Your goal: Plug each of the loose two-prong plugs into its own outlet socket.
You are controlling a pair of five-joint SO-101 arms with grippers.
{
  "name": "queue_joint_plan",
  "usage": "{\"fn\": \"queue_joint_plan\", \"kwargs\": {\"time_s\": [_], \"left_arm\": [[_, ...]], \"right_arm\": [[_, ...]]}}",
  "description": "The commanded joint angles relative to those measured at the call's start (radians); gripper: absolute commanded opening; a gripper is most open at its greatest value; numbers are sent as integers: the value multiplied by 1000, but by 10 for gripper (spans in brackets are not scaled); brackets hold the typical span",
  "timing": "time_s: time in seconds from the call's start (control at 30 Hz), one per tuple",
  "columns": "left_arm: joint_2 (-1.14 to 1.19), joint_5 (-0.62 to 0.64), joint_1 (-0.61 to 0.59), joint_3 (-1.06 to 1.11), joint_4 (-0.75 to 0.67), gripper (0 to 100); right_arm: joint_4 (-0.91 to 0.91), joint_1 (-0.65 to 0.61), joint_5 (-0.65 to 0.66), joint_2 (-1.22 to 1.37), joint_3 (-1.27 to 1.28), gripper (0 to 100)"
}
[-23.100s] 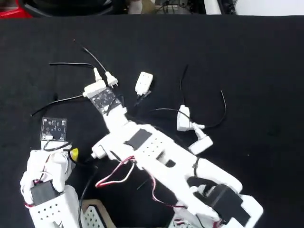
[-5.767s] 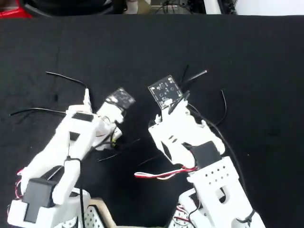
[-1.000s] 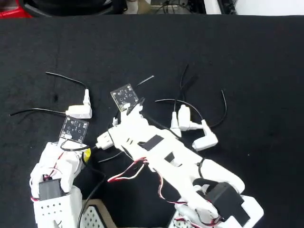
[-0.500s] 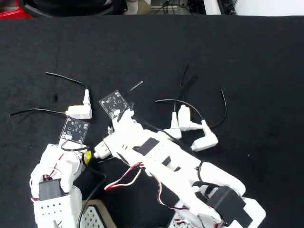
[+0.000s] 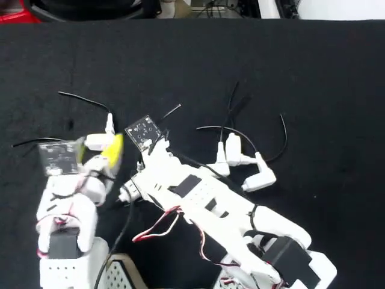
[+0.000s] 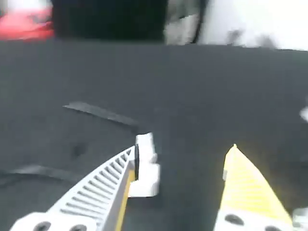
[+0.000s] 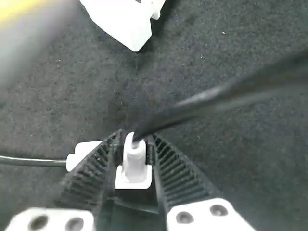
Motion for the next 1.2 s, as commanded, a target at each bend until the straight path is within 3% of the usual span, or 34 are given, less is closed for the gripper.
{"fn": "queue_joint_plan", "kwargs": {"time_s": [0.0,0.1,0.3,0.43,0.53,0.67,0.9,1.0,1.17], "left_arm": [[5,8,124,82,-144,289],[5,-2,122,124,-158,290],[-5,-186,150,48,92,289],[-5,-210,142,4,206,289],[-5,-190,31,-56,230,288],[-5,-52,-222,-125,287,288],[-5,-48,-561,-110,356,288],[-5,-71,-639,-61,353,288],[-5,-169,-650,-1,350,288]], "right_arm": [[58,-37,12,7,24,11],[58,-37,12,7,24,11],[63,-40,41,4,27,12],[68,-71,98,1,31,12],[68,-71,97,1,31,12],[91,-71,101,1,25,12],[158,-71,178,1,22,12],[180,-75,189,1,19,12],[221,-75,189,10,-2,12]]}}
